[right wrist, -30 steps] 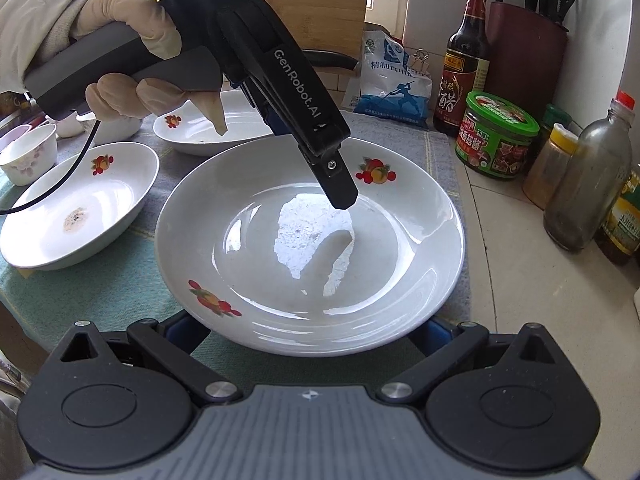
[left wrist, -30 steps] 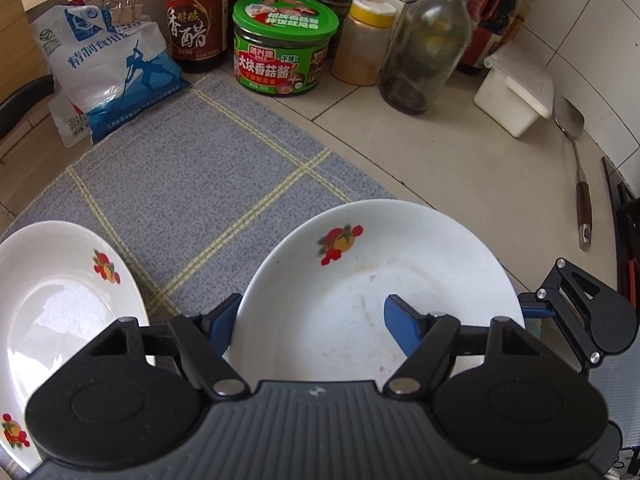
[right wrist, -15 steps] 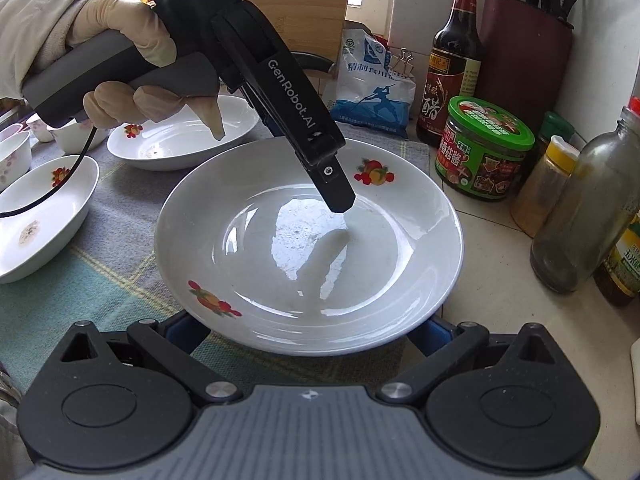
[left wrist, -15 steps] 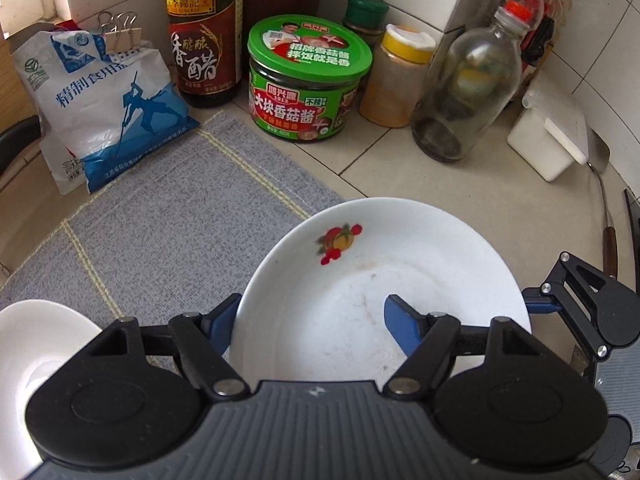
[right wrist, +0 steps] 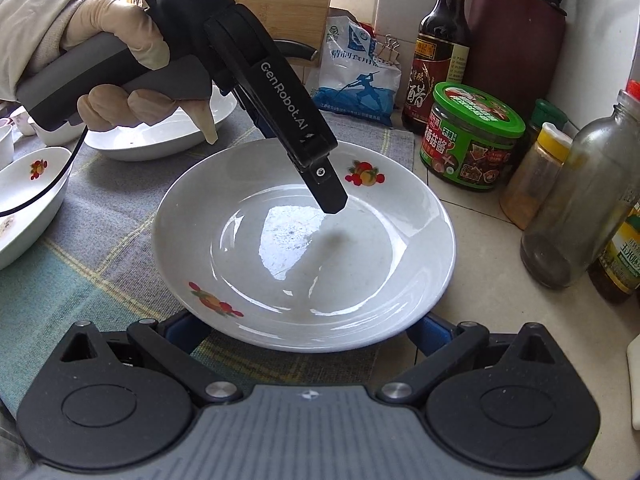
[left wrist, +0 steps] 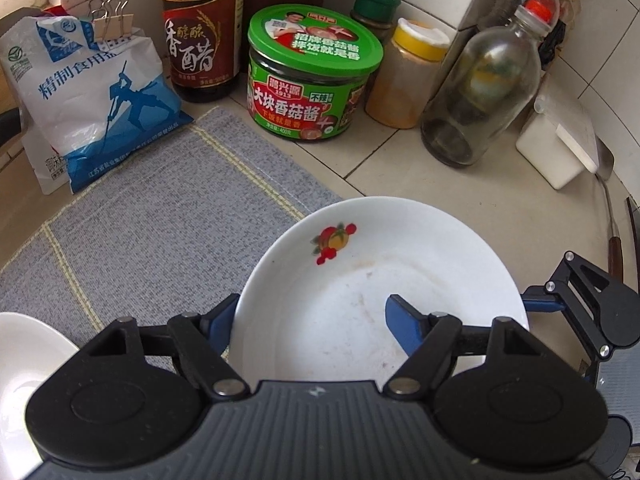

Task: Organize plates and bowls
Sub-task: 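Lower the plate onto the towel and open the left tool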

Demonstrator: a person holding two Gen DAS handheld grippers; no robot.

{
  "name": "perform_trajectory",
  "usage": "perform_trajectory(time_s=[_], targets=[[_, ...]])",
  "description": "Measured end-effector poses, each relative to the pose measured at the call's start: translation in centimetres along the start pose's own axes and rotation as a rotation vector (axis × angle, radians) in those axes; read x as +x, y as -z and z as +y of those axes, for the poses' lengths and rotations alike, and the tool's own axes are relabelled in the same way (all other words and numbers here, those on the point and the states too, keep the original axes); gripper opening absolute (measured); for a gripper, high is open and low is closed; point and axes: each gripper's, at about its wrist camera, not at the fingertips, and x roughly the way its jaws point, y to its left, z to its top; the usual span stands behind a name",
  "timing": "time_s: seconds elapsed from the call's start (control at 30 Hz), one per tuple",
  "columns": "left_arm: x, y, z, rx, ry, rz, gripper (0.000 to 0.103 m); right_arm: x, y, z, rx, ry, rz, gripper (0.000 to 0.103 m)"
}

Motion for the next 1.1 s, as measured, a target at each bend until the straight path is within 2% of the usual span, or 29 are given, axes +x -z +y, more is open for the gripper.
perform_trajectory(time_s=[0.2, 0.8, 1.1], targets=[[-1.4, 0.7, -0.4, -0.004, -0.010, -0.024, 0.082, -0.4, 0.0, 0.3, 0.024, 0.006, 0.000, 0.103], [-9.2, 5.4, -3.0, 0.020, -0.080, -0.180, 0.089, -4.8, 0.2, 2.7, 0.089, 0.067, -0.043, 0.103], [-13.4, 10.0, -4.6, -0.065, -0.176, -0.279, 0.096, -5.3, -0.5, 3.2, 0.122, 0.035, -0.079, 0.103]])
